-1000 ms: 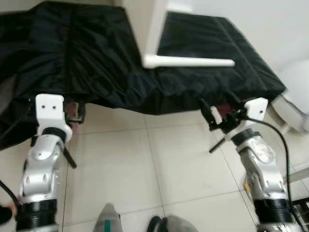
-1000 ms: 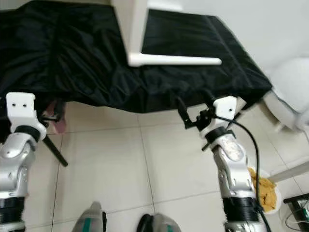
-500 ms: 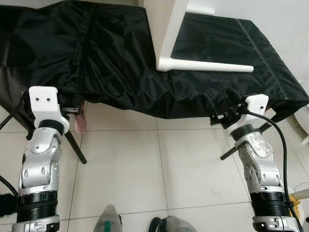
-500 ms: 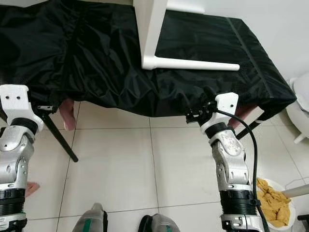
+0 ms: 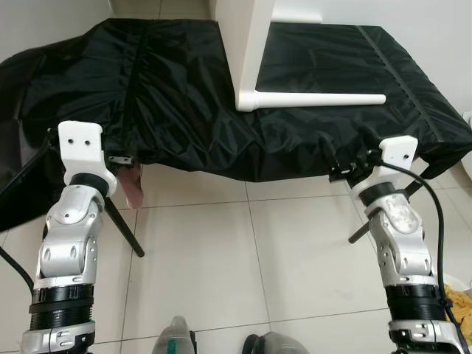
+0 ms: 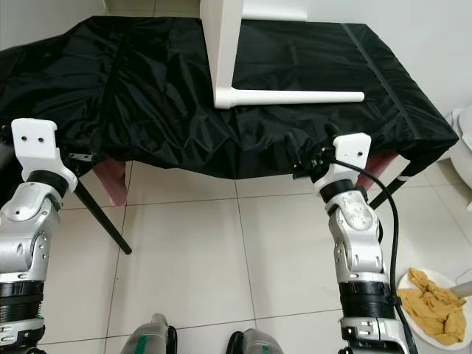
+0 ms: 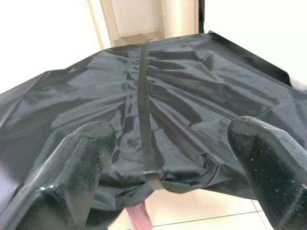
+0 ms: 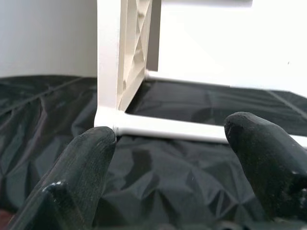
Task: Building children table
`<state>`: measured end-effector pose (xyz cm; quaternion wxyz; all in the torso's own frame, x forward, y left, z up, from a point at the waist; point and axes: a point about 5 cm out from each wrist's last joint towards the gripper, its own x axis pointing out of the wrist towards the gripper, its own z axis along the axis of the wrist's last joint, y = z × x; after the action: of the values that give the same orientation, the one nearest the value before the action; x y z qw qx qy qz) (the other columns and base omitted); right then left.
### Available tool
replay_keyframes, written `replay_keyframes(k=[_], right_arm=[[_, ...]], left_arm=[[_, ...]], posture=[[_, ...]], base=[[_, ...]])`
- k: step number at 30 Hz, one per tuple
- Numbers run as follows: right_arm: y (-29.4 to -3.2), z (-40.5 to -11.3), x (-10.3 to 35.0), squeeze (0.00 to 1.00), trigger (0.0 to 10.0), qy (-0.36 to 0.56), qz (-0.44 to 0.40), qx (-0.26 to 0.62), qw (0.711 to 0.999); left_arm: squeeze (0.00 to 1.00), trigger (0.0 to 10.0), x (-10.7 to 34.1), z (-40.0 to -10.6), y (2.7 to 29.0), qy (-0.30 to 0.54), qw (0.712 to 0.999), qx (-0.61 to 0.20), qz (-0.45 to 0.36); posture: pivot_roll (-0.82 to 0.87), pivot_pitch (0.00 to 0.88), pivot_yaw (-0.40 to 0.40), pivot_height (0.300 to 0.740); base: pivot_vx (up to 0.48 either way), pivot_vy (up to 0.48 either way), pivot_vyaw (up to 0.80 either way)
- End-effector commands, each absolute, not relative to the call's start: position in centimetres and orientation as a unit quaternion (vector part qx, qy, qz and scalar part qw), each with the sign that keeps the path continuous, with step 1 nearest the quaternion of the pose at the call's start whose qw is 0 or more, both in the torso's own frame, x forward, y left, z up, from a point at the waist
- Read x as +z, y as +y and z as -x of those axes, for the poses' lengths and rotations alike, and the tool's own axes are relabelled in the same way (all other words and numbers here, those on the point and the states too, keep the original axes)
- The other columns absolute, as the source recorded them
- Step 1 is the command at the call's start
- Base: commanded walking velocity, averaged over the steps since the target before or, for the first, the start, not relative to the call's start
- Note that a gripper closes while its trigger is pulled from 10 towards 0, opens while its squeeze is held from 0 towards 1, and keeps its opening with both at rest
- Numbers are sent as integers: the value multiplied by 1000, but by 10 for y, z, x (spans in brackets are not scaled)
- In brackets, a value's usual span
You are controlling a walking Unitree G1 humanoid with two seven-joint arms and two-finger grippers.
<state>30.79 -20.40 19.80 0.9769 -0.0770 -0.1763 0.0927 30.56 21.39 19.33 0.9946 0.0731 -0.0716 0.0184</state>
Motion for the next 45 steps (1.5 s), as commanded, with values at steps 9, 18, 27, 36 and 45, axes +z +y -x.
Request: replay_keyframes(k=[9, 18, 27, 36, 45], right_arm=[[-212, -313, 194, 0, 10000, -172, 55, 62, 982], [-217, -315, 194, 0, 10000, -175, 57, 51, 982], [-216, -315, 193, 0, 10000, -174, 53, 50, 982], [-216, -315, 192, 0, 10000, -172, 53, 54, 982], [-217, -315, 191, 0, 10000, -171, 54, 54, 982]], left_arm=[[0, 10000, 184, -311, 215, -61, 996, 11, -68], [0, 10000, 191, -317, 220, -71, 994, 14, -82], [0, 10000, 195, -317, 222, -76, 993, 20, -87], [0, 10000, 194, -315, 225, -75, 993, 27, -86], [0, 10000, 193, -315, 227, -74, 993, 30, -87]], posture=[[48, 18, -19, 740], [55, 23, -20, 740], [68, 30, -27, 740], [73, 48, -37, 740], [73, 59, -39, 740]], base=[[0, -31, 0], [0, -304, 0], [0, -359, 0], [0, -366, 0], [0, -340, 0]])
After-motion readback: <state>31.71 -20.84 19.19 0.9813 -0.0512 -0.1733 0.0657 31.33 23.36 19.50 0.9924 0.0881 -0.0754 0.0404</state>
